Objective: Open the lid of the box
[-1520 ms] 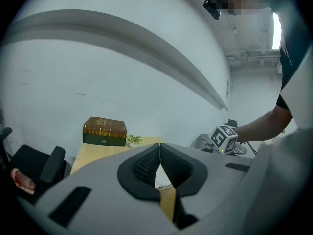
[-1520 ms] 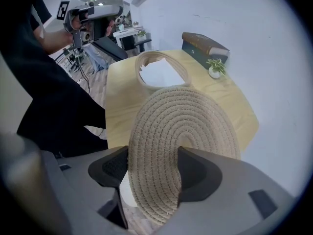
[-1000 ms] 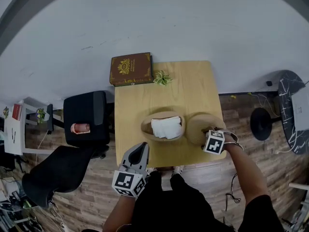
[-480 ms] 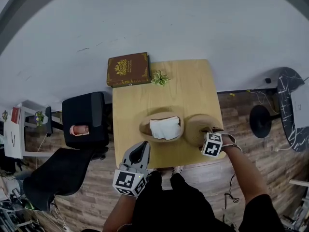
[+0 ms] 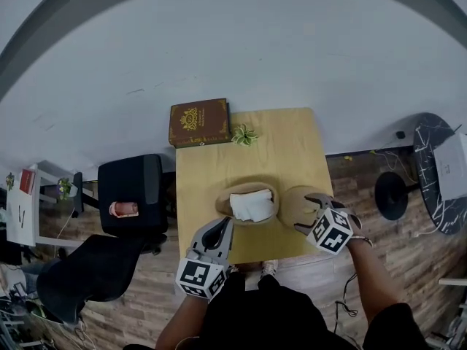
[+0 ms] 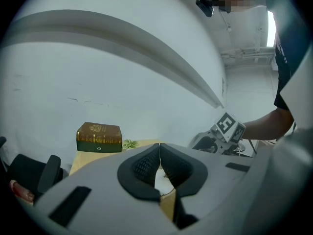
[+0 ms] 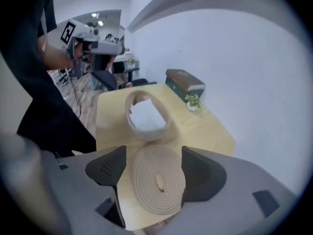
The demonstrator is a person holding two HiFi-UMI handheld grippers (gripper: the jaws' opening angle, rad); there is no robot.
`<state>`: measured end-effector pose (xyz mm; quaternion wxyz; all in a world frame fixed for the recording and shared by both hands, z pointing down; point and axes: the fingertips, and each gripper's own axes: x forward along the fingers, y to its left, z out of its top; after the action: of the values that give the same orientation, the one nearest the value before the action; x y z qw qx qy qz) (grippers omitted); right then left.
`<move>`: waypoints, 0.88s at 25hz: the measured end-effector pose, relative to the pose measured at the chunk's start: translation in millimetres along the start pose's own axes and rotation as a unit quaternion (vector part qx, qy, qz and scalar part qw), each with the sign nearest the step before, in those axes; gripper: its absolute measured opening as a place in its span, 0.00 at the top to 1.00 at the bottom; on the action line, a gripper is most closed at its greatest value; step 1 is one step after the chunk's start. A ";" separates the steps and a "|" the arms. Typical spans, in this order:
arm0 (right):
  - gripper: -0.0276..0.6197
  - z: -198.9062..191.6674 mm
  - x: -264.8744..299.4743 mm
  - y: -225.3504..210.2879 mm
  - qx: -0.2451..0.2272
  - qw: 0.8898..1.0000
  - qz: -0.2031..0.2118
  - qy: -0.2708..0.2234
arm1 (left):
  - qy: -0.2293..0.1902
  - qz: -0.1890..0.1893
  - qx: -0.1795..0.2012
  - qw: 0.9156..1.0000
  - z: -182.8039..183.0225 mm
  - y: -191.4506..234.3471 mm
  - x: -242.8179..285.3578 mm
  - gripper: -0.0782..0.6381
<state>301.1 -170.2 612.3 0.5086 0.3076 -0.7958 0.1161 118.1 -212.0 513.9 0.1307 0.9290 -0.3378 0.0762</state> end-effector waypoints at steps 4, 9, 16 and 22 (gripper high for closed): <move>0.41 35.0 -26.6 -1.7 0.051 0.994 -0.054 -0.077 | -0.004 -0.006 0.003 1.000 5.3 -1.2 -3.6 0.86; 0.47 66.3 -59.6 -10.3 0.159 0.959 -0.137 -0.192 | -0.007 -0.006 0.003 1.000 9.0 -1.3 -9.1 0.86; 0.63 78.8 -99.5 -25.7 0.230 0.897 -0.246 -0.286 | -0.019 -0.008 0.012 1.000 20.3 -3.9 -14.8 0.86; 0.82 68.2 -132.0 -34.2 0.242 0.862 -0.312 -0.317 | -0.018 -0.019 0.017 1.000 23.8 -8.4 -18.4 0.86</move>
<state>310.3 -181.9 460.6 0.1484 0.6733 -0.7233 0.0372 110.9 -201.7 485.3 0.1106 0.9385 -0.3210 0.0623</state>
